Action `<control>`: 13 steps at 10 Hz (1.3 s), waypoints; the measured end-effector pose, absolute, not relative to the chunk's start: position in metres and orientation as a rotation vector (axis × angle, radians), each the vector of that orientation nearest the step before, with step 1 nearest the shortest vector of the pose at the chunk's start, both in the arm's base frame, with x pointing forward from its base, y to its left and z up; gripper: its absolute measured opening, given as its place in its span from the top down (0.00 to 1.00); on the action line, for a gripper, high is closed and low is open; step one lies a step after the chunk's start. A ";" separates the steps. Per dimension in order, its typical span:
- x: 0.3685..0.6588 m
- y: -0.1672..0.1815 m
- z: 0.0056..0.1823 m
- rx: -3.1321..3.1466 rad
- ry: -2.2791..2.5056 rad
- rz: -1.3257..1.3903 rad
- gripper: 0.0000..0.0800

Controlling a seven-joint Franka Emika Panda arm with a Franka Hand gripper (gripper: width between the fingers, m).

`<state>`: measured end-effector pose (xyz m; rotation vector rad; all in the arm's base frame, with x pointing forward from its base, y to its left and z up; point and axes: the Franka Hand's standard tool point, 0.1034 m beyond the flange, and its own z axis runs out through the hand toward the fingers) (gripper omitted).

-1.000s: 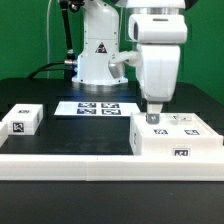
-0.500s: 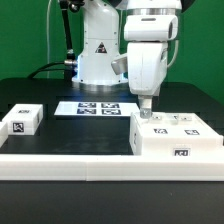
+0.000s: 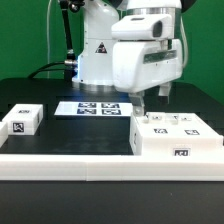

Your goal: Assemble cabinet

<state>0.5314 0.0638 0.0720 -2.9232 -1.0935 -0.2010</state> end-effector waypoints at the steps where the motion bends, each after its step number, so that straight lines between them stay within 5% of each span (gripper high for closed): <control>1: 0.531 0.068 0.075 -2.973 -0.897 -0.223 0.00; 7: 0.524 0.073 0.071 -3.010 0.002 -0.201 0.00; 13: 0.491 0.082 0.055 -3.013 -0.014 -0.260 0.00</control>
Offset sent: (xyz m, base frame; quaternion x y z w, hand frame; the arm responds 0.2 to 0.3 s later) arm -0.0178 -0.0128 -0.0094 0.0680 0.0311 0.3624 0.9290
